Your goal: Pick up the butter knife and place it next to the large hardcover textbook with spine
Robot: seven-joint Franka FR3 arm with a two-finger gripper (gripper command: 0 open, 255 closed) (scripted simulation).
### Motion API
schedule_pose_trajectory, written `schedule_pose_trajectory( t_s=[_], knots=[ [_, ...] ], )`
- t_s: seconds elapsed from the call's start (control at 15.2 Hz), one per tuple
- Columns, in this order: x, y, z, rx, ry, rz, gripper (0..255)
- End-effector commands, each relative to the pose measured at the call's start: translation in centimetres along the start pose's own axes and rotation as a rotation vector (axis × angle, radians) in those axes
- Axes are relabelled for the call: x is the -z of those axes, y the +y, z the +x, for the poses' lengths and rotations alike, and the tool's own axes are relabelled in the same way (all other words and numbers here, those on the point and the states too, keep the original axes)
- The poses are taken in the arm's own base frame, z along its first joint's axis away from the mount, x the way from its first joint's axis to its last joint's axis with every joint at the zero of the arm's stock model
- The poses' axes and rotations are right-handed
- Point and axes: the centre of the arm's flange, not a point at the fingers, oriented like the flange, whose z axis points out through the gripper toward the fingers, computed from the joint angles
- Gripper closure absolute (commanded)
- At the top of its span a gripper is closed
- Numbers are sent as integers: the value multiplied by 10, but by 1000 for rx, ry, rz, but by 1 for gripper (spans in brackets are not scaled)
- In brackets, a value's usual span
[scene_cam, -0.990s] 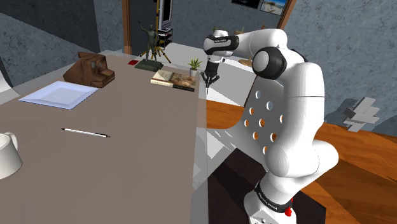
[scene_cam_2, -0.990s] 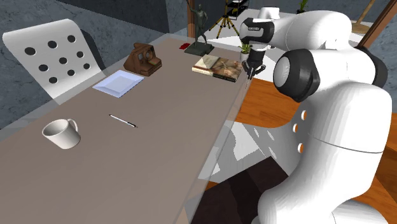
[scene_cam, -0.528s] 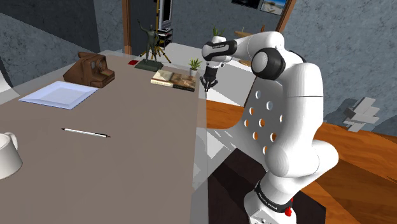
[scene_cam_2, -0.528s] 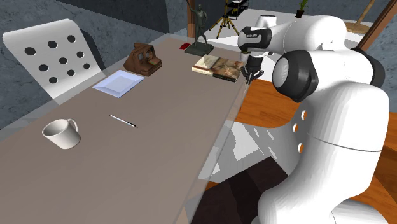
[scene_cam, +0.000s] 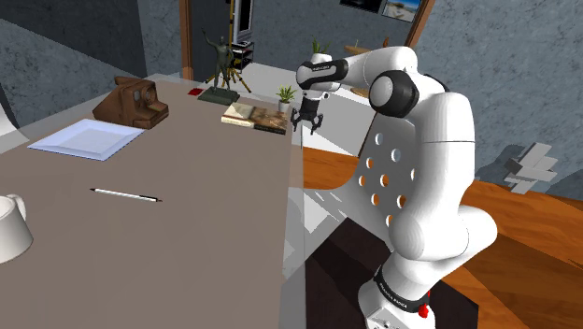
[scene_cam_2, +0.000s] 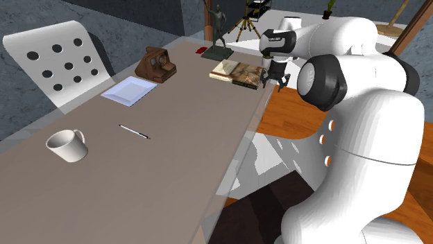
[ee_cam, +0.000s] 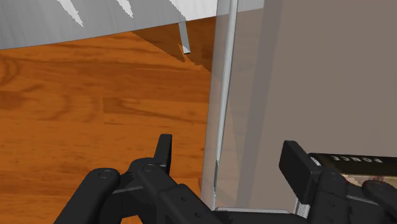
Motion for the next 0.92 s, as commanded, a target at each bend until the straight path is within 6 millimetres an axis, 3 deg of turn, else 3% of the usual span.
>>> schedule_pose_trajectory(
  t_s=[0.0, 0.13, 0.4, 0.86],
  knots=[
    [0, 0, 0, 0, 0, 0, 0],
    [0, 0, 0, 0, 0, 0, 0],
    [50, 0, 0, 0, 0, 0, 0],
    [50, 0, 0, 0, 0, 0, 0]
  ],
)
